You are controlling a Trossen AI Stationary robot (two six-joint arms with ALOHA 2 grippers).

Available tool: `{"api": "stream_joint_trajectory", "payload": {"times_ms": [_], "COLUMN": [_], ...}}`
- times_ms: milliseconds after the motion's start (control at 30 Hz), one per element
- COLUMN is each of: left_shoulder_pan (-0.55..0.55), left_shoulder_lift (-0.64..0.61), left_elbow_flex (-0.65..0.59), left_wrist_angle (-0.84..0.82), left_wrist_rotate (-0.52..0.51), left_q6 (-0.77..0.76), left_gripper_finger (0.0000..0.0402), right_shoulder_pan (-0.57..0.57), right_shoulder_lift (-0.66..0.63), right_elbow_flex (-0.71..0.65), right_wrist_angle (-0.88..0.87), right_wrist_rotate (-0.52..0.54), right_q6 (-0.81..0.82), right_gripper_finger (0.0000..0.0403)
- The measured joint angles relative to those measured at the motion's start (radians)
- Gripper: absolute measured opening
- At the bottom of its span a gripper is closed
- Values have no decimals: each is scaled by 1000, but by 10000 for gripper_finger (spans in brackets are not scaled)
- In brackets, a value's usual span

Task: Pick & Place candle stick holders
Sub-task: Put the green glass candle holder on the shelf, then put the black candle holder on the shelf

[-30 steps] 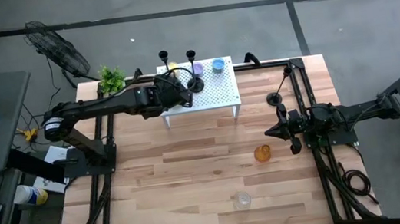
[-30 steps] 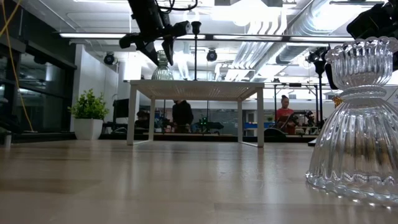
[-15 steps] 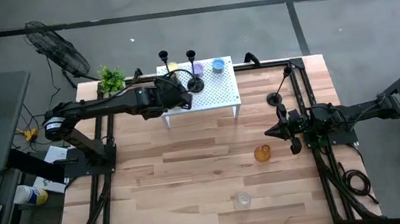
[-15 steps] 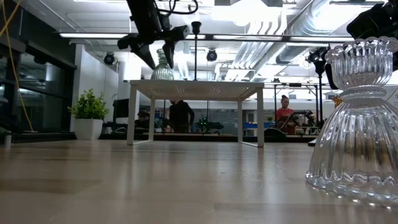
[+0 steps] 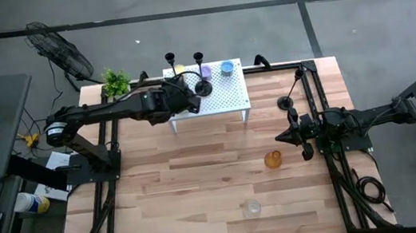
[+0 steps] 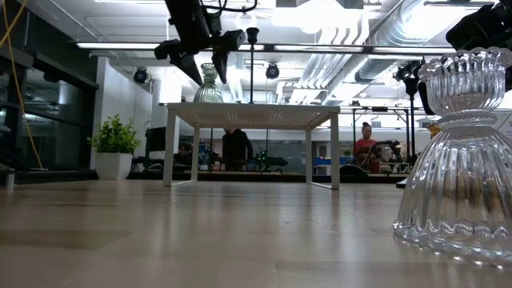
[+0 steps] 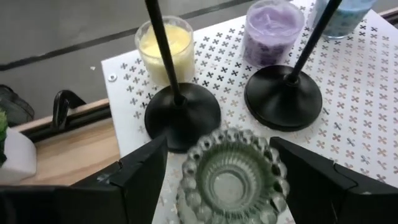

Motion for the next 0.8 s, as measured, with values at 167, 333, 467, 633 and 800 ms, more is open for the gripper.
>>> {"api": "stream_joint_trajectory", "payload": {"times_ms": [167,333,467,633,800], "left_shoulder_pan": [0,-5,-20,-66,-117], "left_shoulder_lift": [-8,-31,-60,-99,-147], "left_elbow_flex": [1,2,2,2,2], "left_wrist_angle": [38,31,35,45,45], "left_wrist_rotate": [-1,-31,-73,-113,-151], "left_q6": [53,94,124,198,299], "left_gripper_finger": [277,277,276,276,276], "right_shoulder_pan": [0,0,0,0,0], "right_shoulder_lift": [0,0,0,0,0], "right_elbow_flex": [0,0,0,0,0], "right_wrist_angle": [0,0,0,0,0], "right_wrist_rotate": [0,0,0,0,0], "right_q6": [0,0,0,0,0], "right_gripper_finger": [2,2,2,3,3]}}
